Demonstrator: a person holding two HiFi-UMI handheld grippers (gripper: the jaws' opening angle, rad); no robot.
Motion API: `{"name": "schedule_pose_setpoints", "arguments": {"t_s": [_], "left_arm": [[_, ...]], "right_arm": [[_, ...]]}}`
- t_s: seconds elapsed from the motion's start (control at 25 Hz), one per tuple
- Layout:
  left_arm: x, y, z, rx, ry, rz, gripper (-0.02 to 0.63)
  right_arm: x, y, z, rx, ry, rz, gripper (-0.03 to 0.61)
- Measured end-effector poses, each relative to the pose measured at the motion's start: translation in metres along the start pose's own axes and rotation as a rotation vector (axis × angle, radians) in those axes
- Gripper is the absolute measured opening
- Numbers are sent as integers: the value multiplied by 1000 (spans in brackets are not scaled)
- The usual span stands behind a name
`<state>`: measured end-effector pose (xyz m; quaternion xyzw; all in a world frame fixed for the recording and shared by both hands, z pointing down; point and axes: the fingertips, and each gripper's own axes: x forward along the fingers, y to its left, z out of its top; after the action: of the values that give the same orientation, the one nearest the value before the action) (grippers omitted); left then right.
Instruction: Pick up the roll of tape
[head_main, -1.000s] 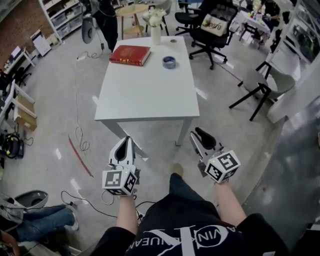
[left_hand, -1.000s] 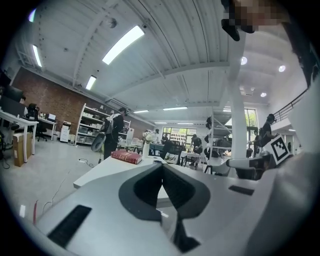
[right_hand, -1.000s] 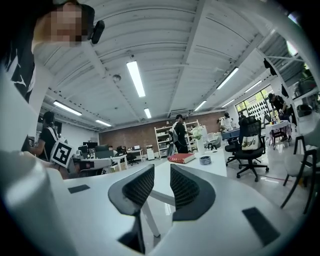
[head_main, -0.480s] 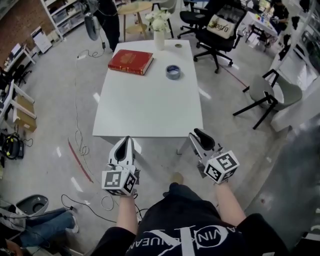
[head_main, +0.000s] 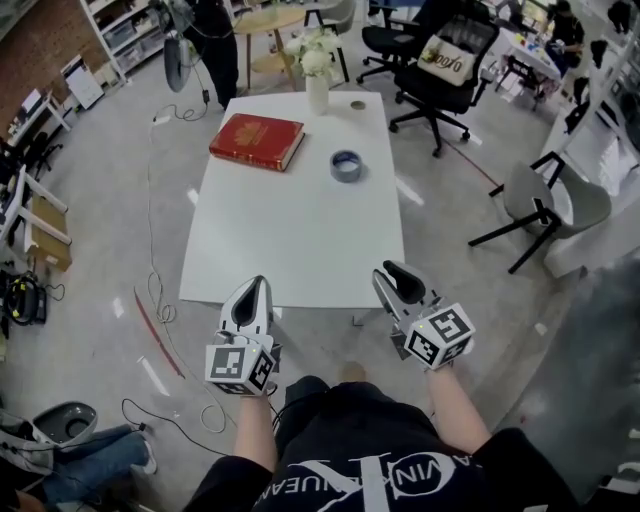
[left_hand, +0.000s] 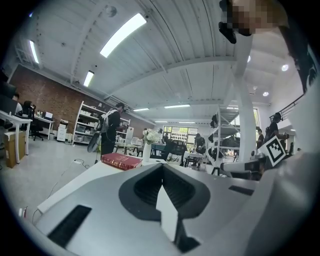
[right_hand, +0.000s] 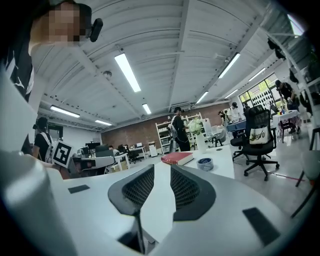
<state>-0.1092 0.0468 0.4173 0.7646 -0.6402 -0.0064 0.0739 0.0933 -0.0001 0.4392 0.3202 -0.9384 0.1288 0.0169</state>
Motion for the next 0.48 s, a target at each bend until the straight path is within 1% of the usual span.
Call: {"name": "schedule_pose_setpoints", "arguments": {"t_s": [0.24, 0.48], "left_arm": [[24, 14, -7, -17, 29, -4, 0], [74, 30, -1, -12, 27, -75, 0]], "right_arm": [[24, -14, -6, 56, 16, -6, 91], [56, -44, -5, 82, 13, -67, 91]]}}
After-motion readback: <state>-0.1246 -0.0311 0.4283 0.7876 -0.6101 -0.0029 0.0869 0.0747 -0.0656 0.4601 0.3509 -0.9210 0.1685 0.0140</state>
